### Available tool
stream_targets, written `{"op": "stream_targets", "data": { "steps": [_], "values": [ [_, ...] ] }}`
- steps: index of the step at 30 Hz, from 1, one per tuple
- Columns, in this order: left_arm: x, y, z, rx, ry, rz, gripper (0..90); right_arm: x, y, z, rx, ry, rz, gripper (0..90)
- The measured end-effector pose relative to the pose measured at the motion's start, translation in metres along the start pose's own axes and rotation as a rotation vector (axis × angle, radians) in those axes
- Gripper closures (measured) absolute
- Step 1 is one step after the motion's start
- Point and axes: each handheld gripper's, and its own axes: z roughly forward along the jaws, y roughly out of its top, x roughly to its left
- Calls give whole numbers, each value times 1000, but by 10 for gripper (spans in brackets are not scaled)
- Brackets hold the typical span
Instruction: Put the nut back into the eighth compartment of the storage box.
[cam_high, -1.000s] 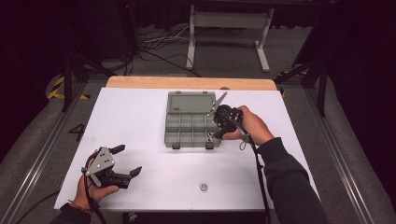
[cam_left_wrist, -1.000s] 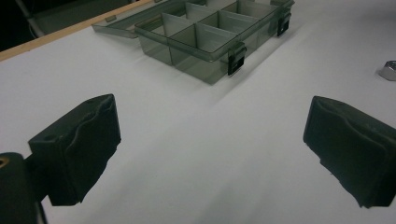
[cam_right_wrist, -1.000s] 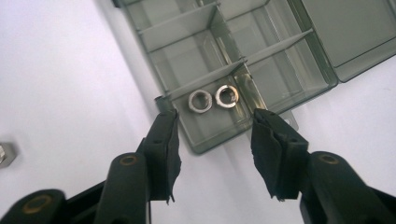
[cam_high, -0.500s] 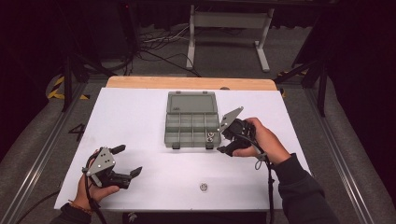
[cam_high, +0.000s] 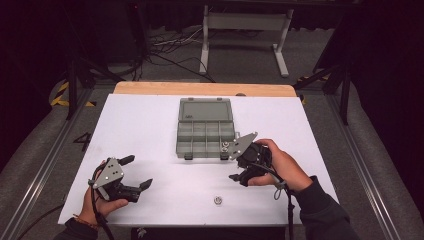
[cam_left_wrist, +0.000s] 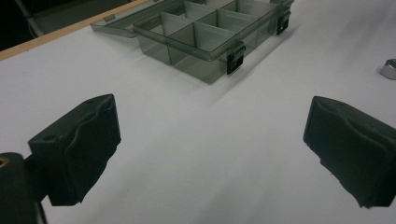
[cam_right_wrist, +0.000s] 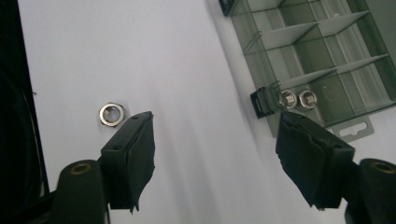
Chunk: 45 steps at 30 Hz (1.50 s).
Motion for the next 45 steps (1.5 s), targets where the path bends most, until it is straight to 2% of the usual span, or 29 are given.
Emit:
{"op": "stream_targets", "data": {
  "steps": [11,20,28,37,39,45],
  "values": [
    [0,0,0,3,-4,-1,44,18,2,13,30,27,-29,233],
    [-1,0,-1,0,-3,-2,44,30,5,28,71,68,-63,230],
    [-1,0,-2,-10,1,-1,44,39,12,39,134,91,-91,251],
    [-1,0,-3,-11,-2,1,44,53,23,56,190,167,-154,317],
    [0,0,-3,-12,-1,1,44,56,24,59,188,178,-161,333],
    [0,0,-3,-5,-4,1,44,60,23,73,239,206,-176,402]
  ]
}}
